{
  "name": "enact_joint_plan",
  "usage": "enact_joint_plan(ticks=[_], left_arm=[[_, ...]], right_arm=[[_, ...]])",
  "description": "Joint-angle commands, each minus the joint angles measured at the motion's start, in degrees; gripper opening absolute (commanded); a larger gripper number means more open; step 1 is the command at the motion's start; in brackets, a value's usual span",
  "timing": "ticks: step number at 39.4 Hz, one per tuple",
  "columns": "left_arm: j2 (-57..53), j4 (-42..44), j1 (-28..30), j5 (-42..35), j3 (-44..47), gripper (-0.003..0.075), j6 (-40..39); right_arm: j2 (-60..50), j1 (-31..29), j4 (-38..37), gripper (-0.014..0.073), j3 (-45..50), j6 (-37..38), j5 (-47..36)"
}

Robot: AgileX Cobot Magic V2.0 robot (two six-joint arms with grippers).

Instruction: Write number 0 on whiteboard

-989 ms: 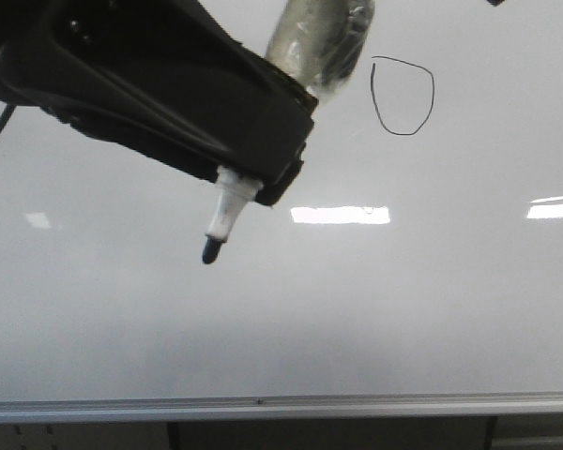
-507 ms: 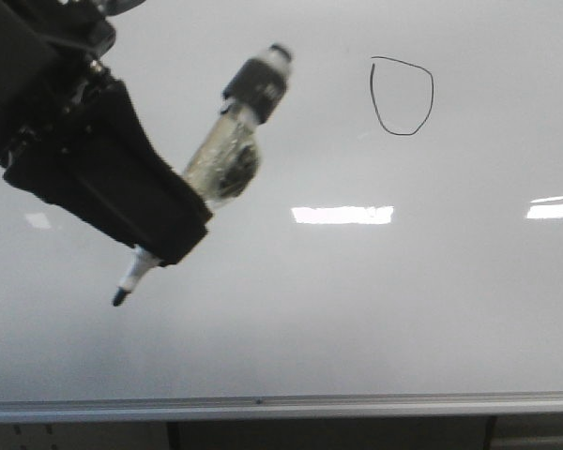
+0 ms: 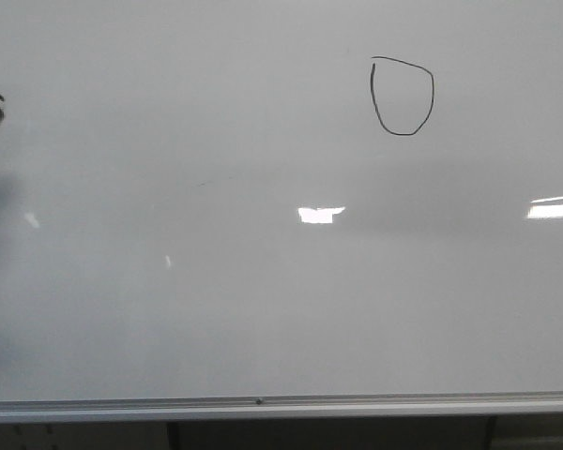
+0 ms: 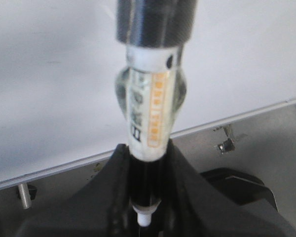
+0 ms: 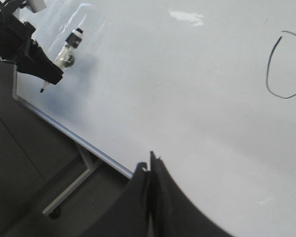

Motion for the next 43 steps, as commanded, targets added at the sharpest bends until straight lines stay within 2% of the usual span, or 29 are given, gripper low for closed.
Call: enact_joint_plan(ticks=[1, 5, 10, 18, 28, 32, 39, 43], left_arm=[[-2.0, -0.9, 4.1, -3.2, -1.7, -0.0019, -0.8], [-1.6, -0.5, 7.3, -6.0, -2.9, -0.0019, -0.8], [-0.4, 0.7, 7.8, -11.1, -6.2, -0.0019, -0.8], [6.8, 0.7, 7.8, -12.0, -10.7, -0.0019, -0.8], [9.2, 0.7, 7.7, -14.4, -11.5, -0.0013, -0.7], [9.9, 0.7, 7.3, -14.5, -11.5, 0.0049, -0.7], [11.3, 0.4, 7.3, -14.5, -11.5, 0.0299, -0.7], [11.3, 0.5, 7.3, -14.5, -11.5, 0.0408, -0.7]], right_arm=[[-3.2, -0.1, 1.5, -0.0067, 1.1, -0.5, -5.4], [-4.9, -0.1, 1.5, -0.0069, 2.2, -0.5, -5.4], [-4.9, -0.1, 1.5, -0.0069, 2.2, -0.5, -5.4], [-4.9, -0.1, 1.5, -0.0069, 2.2, -0.5, -5.2], [-4.9, -0.1, 1.5, -0.0069, 2.2, -0.5, -4.9], [-4.9, -0.1, 1.5, -0.0069, 2.2, -0.5, -4.9], [-4.9, -0.1, 1.5, -0.0069, 2.2, -0.5, -4.9], [-4.9, -0.1, 1.5, -0.0069, 2.2, -0.5, -4.9]])
